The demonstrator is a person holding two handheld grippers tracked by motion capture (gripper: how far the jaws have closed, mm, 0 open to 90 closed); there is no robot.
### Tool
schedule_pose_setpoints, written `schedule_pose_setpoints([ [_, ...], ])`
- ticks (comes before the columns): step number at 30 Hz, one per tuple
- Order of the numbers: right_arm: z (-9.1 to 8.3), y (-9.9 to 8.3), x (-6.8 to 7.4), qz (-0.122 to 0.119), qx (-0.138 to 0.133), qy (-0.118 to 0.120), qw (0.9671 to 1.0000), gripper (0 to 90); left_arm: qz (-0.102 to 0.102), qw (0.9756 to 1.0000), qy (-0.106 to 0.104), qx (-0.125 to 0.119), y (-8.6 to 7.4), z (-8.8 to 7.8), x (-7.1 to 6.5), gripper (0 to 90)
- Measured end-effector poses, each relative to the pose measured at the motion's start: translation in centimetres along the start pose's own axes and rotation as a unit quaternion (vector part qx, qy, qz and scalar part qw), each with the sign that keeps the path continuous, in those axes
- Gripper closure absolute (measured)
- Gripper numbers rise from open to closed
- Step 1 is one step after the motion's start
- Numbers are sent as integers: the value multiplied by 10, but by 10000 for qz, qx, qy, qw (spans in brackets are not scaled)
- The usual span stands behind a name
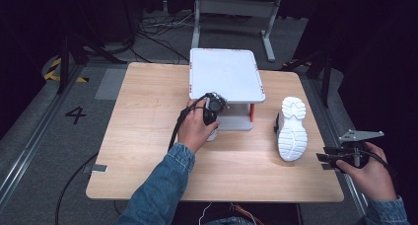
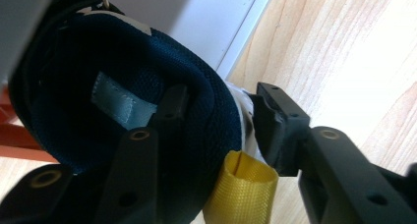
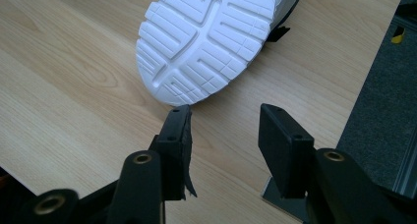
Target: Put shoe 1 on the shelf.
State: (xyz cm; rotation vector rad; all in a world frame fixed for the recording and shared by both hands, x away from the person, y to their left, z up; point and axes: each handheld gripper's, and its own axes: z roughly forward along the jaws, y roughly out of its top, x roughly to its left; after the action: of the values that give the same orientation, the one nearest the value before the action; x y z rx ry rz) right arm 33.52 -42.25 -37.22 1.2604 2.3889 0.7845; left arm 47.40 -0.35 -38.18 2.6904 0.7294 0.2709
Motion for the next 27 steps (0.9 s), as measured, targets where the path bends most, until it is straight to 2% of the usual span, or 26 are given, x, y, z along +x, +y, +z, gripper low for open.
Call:
schedule_pose_setpoints([
  [2, -1, 0, 0, -9, -14, 6, 10000, 571, -112, 9999, -91, -38, 0, -2, -2, 455],
  [4, -1, 1, 0, -29, -29, 10, 10000, 566, -184, 9998, -79, -25, -1, -4, -5, 384],
  [6, -2, 2, 1, -14, -54, 37, 10000, 559, -251, 9995, 190, -64, -3, -8, -11, 321],
  [7, -2, 3, 1, -22, -66, 38, 10000, 557, -275, 9994, 208, -94, -6, -14, -13, 311],
  [9, -1, 6, 2, -46, -91, 61, 9999, 554, -314, 9988, 224, -289, -9, -25, -15, 345],
  [11, 1, 8, 3, -64, -94, 90, 9999, 552, -362, 9976, 308, -501, -13, -35, -17, 267],
  [12, 2, 9, 3, -79, -88, 103, 9999, 552, -362, 9976, 308, -501, -13, -35, -17, 270],
  [13, 4, 11, 3, -102, -93, 130, 9998, 551, -481, 9966, 244, -624, -18, -47, -20, 266],
  [16, 5, 14, 4, -133, -106, 151, 9997, 551, -554, 9960, 210, -669, -24, -56, -25, 266],
  [18, 8, 19, 4, -183, -126, 187, 9996, 551, -731, 9950, 314, -596, -28, -60, -29, 292],
  [20, 10, 22, 5, -226, -101, 213, 9995, 551, -665, 9965, 291, -424, -31, -63, -32, 318],
  [21, 10, 23, 5, -245, -99, 232, 9994, 551, -589, 9975, 149, -373, -34, -63, -34, 346],
  [23, 13, 27, 7, -294, -95, 277, 9991, 551, -489, 9984, -66, -282, -38, -62, -37, 472],
  [24, 13, 28, 7, -316, -98, 294, 9990, 548, -500, 9986, -109, -165, -39, -60, -39, 528],
  [27, 15, 31, 8, -373, -109, 332, 9987, 549, -511, 9985, -104, -137, -42, -54, -39, 732],
])
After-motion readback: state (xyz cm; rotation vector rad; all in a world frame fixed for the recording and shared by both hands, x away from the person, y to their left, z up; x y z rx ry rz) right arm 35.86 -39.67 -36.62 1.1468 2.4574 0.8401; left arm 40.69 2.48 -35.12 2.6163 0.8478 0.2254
